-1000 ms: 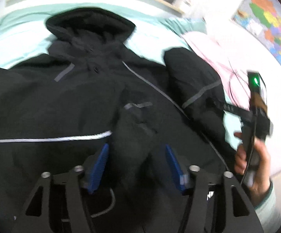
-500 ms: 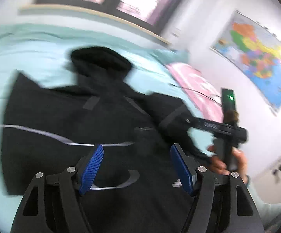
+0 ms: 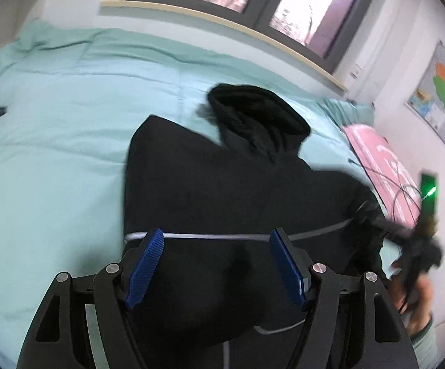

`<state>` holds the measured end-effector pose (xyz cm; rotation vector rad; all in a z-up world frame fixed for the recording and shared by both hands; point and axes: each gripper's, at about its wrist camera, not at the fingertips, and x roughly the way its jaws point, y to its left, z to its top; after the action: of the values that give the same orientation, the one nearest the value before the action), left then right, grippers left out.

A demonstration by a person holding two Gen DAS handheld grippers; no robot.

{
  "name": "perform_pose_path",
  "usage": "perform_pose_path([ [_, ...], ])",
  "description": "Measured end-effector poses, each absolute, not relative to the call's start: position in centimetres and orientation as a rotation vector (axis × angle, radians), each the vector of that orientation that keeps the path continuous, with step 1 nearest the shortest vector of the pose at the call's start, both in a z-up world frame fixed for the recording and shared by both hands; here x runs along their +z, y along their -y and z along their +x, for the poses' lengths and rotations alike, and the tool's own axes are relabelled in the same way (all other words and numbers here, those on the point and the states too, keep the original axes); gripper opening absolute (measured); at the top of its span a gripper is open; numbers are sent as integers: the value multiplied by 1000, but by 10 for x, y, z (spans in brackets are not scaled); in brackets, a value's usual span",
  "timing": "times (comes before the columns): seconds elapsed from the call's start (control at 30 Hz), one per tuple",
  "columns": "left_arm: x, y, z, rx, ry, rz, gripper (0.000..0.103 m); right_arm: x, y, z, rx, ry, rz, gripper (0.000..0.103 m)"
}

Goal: Fold large clothes

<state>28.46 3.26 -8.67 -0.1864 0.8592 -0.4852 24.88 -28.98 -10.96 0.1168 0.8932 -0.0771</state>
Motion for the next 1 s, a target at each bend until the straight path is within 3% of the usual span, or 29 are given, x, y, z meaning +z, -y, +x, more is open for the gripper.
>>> perform_pose_path([
  [0.17, -121, 14, 309, -462, -967, -105, 72, -94, 343, 251, -249, -891, 24, 34],
  [0.3, -180, 38, 322, -365, -1106, -1, 70, -165, 355, 259, -227, -1045, -9, 36],
  [0.43, -179, 41, 320, -342, -1105, 32, 71, -206, 370, 259, -217, -1037, 56, 36],
  [0.67, -125, 74, 297, -549, -1009, -61, 69, -161, 375, 244, -62, -980, 153, 46],
  [0.77, -98, 127, 291, -634, -945, -16, 69, -119, 403, 225, -31, -875, 222, 65],
  [1.0, -115, 253, 301, -792, -954, 10, 69, -89, 497, 214, -156, -822, 337, 66],
])
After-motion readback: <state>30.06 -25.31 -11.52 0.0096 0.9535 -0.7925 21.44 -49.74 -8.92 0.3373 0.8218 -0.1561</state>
